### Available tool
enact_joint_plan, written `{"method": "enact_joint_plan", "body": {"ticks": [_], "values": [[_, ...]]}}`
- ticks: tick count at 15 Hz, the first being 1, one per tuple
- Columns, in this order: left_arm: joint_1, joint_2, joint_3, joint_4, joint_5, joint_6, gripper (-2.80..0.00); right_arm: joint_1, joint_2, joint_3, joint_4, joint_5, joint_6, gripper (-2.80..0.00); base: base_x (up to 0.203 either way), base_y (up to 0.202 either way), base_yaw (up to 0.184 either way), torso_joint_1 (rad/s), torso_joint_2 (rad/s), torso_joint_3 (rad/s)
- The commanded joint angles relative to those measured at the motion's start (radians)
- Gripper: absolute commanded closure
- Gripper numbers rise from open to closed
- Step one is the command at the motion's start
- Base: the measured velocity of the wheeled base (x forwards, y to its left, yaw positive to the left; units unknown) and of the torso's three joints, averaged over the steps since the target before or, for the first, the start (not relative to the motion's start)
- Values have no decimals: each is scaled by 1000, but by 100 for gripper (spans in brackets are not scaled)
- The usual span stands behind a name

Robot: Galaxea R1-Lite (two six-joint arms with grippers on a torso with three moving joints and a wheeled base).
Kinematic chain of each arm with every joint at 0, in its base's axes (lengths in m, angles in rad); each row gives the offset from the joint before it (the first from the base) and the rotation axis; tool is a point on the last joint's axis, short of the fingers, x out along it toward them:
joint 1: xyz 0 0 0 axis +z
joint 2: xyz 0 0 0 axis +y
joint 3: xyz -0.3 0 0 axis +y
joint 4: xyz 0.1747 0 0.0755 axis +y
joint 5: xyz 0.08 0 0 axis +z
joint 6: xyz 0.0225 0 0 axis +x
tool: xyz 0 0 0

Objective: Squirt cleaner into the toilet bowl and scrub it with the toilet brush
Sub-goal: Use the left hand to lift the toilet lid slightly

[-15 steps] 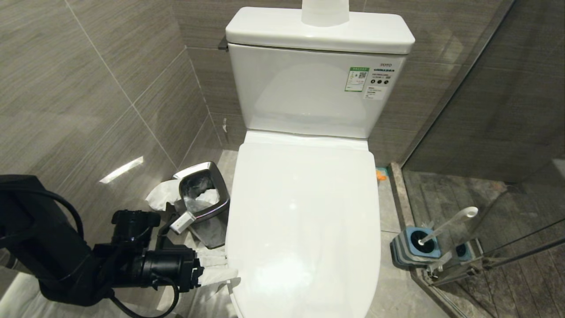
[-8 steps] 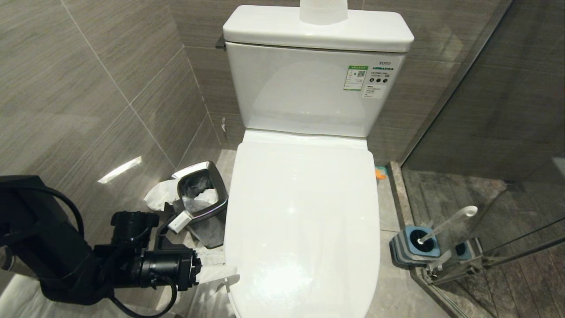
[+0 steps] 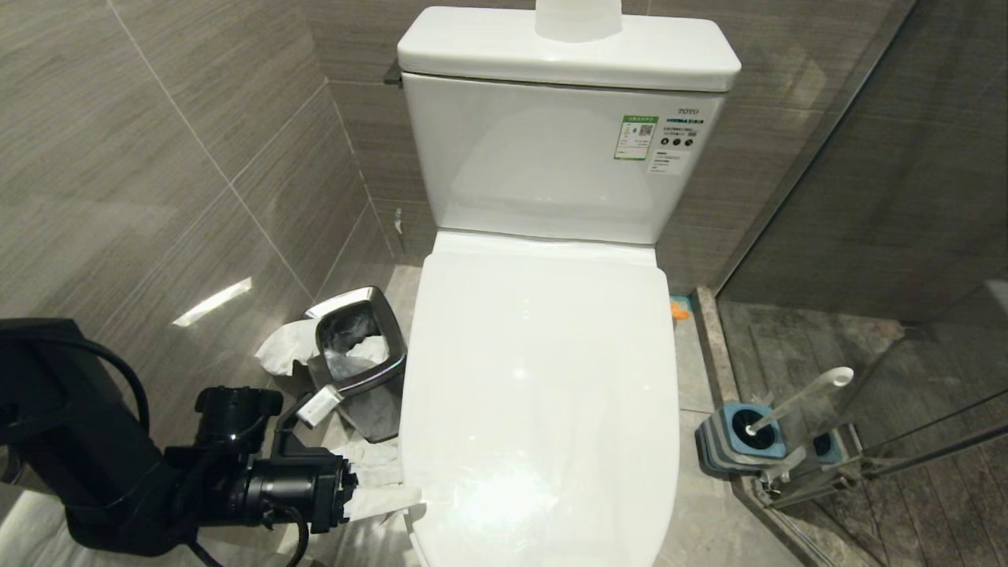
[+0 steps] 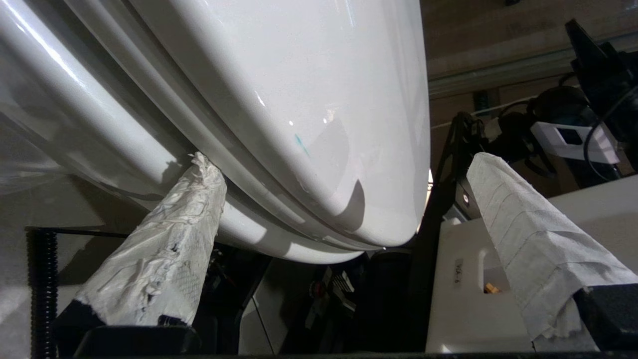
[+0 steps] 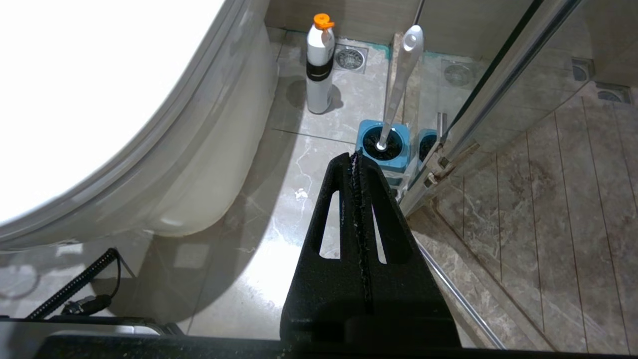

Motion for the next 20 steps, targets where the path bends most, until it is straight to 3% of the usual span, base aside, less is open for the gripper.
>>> {"method": "enact_joint_plan", "body": {"ticks": [1,8,14,20], "values": [[0,-12,0,-7,-29,-1,-280,0,0,0,1,0,0,0,0,0,0,0,0,0],[0,-33,-8,-17,-105,1,-280,0,0,0,1,0,0,0,0,0,0,0,0,0],[0,-54,-10,-46,-121,-2,-280,0,0,0,1,0,0,0,0,0,0,0,0,0],[-37,-86,-10,-47,-128,-51,-280,0,0,0,1,0,0,0,0,0,0,0,0,0]]}}
